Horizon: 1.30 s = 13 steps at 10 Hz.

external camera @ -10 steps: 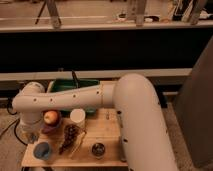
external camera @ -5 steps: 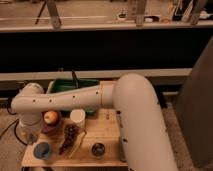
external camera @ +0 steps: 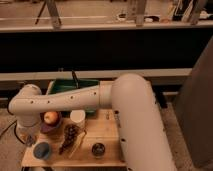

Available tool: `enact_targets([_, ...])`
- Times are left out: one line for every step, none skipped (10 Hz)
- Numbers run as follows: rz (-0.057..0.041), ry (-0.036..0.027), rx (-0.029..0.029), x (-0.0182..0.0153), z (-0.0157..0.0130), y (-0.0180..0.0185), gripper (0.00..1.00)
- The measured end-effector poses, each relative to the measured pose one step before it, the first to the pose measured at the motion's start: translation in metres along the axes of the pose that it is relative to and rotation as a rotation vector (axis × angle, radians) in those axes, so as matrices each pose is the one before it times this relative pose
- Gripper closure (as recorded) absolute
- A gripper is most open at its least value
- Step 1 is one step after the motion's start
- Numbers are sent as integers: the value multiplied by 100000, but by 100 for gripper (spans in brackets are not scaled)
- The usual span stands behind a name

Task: Place towel in plastic cup

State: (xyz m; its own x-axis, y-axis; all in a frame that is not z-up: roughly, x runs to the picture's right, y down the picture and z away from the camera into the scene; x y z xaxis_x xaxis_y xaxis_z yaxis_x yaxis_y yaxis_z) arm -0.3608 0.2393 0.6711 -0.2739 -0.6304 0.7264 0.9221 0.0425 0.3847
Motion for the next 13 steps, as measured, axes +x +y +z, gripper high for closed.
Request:
enact_targets([-57, -212, -41, -99, 98, -75, 99])
enact_targets([-201, -165, -23, -89, 63, -120, 99])
enact_targets([-230, -244, 39, -86, 84, -135, 99])
enact_targets([-221, -144, 13, -54, 47, -113, 99])
enact_targets([-543, -268, 13, -78, 116, -147, 99])
enact_targets([-431, -117, 76, -78, 33, -169, 99])
enact_targets([-231, -78, 5, -65, 40, -88, 99])
enact_targets([-224, -44, -67, -92, 53, -66, 99])
enact_targets([124, -3, -38, -87, 11, -10, 99])
enact_targets([237, -64, -70, -83, 36, 8, 99])
enact_targets([67, -57, -15, -68, 26, -12, 99])
enact_targets([29, -93, 8, -118, 49, -6, 99])
enact_targets([-52, -80, 80, -120, 32, -40, 99])
